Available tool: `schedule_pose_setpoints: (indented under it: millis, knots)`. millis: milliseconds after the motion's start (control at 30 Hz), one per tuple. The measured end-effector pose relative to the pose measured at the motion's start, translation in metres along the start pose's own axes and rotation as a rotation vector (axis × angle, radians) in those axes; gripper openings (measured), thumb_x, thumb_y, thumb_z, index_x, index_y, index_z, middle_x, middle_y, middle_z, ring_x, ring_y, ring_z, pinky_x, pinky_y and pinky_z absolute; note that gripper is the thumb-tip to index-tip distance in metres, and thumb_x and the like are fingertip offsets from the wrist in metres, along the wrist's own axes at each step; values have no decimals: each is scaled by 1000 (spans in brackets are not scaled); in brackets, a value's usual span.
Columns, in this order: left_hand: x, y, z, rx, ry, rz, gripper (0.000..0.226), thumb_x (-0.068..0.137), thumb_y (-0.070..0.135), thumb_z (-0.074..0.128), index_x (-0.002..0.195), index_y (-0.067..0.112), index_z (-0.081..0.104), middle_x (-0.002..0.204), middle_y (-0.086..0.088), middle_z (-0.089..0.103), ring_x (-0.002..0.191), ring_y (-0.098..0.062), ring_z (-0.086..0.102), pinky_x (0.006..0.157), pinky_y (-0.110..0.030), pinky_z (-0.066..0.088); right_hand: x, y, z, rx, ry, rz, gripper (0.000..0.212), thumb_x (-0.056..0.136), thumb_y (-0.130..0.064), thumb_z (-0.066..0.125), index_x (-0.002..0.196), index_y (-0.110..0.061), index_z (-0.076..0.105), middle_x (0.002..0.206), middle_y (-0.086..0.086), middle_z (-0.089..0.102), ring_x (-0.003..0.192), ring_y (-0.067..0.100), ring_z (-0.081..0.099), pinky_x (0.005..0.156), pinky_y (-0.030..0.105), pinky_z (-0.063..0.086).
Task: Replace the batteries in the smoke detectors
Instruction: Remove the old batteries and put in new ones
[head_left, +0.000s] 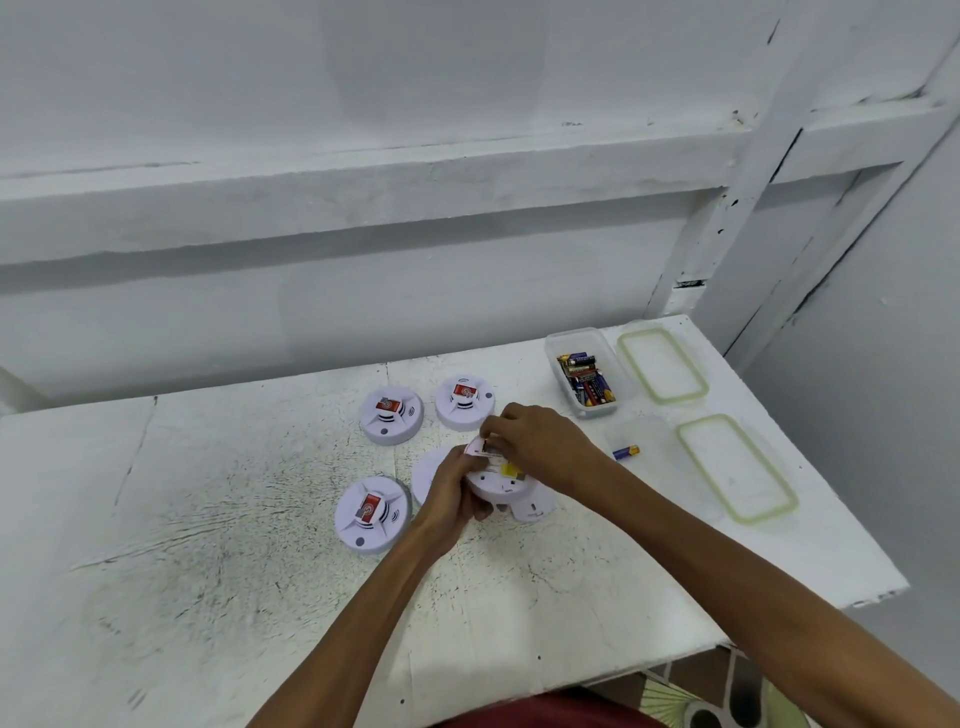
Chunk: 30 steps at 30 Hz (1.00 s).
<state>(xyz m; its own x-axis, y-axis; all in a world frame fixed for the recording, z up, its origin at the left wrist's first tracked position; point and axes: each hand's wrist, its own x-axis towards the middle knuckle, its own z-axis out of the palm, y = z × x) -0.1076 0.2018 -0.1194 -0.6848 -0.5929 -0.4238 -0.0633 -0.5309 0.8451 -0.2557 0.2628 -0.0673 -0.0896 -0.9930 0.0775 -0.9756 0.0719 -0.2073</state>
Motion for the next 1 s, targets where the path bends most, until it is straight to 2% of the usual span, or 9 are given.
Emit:
schedule_pose_setpoints:
  millis: [67, 200, 367, 467, 567, 667, 833, 900, 1000]
  knots:
    - [1, -2, -3, 11, 21, 33, 20, 94, 27, 57, 106, 12, 60, 89, -17, 66, 65, -24, 57, 53, -28, 36, -3, 6, -3, 47, 5, 18, 26, 102, -33, 47, 118, -19, 60, 103, 8, 63, 87, 26, 61, 68, 36, 49]
    - [7, -4, -2, -23, 103, 78, 34, 101, 40, 58, 125, 18, 66, 117, -12, 74, 103, -31, 71, 83, -45, 54, -8, 13, -6, 283, 67, 22, 25, 95, -44, 57, 110, -24, 61, 95, 1, 65, 84, 18, 62, 69, 37, 53]
    - [12, 2, 7, -104, 142, 86, 37, 102, 36, 60, 127, 10, 69, 117, -21, 73, 110, -40, 70, 98, -57, 54, -14, 13, 3, 416, 266, 66, 15, 89, -30, 69, 97, -19, 61, 94, -4, 58, 79, 12, 58, 65, 31, 51]
    - [15, 3, 11, -134, 173, 70, 41, 100, 36, 63, 129, 7, 67, 118, -24, 72, 112, -45, 68, 100, -60, 53, -20, 5, 9, 491, 388, 121, 12, 88, -21, 70, 96, -16, 62, 97, -4, 58, 84, 10, 59, 66, 29, 56]
    - [16, 7, 17, -164, 138, 50, 41, 101, 35, 60, 130, 6, 66, 121, -24, 71, 112, -43, 68, 94, -51, 56, -24, 2, 11, 529, 457, 206, 12, 88, -20, 70, 98, -19, 63, 97, -7, 64, 89, 9, 60, 75, 33, 55]
    - [16, 10, 20, -153, 123, 39, 39, 101, 38, 59, 129, 13, 67, 119, -18, 73, 107, -37, 71, 85, -46, 59, -32, 1, 11, 621, 537, 311, 17, 89, -21, 71, 106, -21, 68, 99, -11, 69, 95, 8, 63, 83, 26, 54]
    - [18, 10, 21, -104, 114, 28, 36, 102, 40, 58, 127, 16, 67, 115, -15, 75, 108, -37, 71, 92, -53, 56, -33, 9, -5, 885, 412, 456, 18, 87, -18, 75, 105, -18, 76, 96, -5, 73, 88, 2, 67, 78, 14, 54]
    - [20, 9, 21, -101, 117, -3, 40, 101, 43, 58, 129, 16, 66, 115, -15, 75, 110, -38, 70, 95, -55, 54, -35, 19, -9, 1111, 366, 526, 17, 86, -18, 76, 102, -12, 76, 92, 2, 76, 89, 11, 71, 81, 24, 58]
    - [19, 9, 24, -116, 108, -37, 36, 101, 41, 59, 125, 17, 68, 115, -15, 75, 106, -35, 71, 96, -57, 53, -44, 35, -14, 1429, 429, 679, 22, 87, -19, 75, 100, -1, 72, 85, 13, 72, 80, 26, 69, 79, 39, 61]
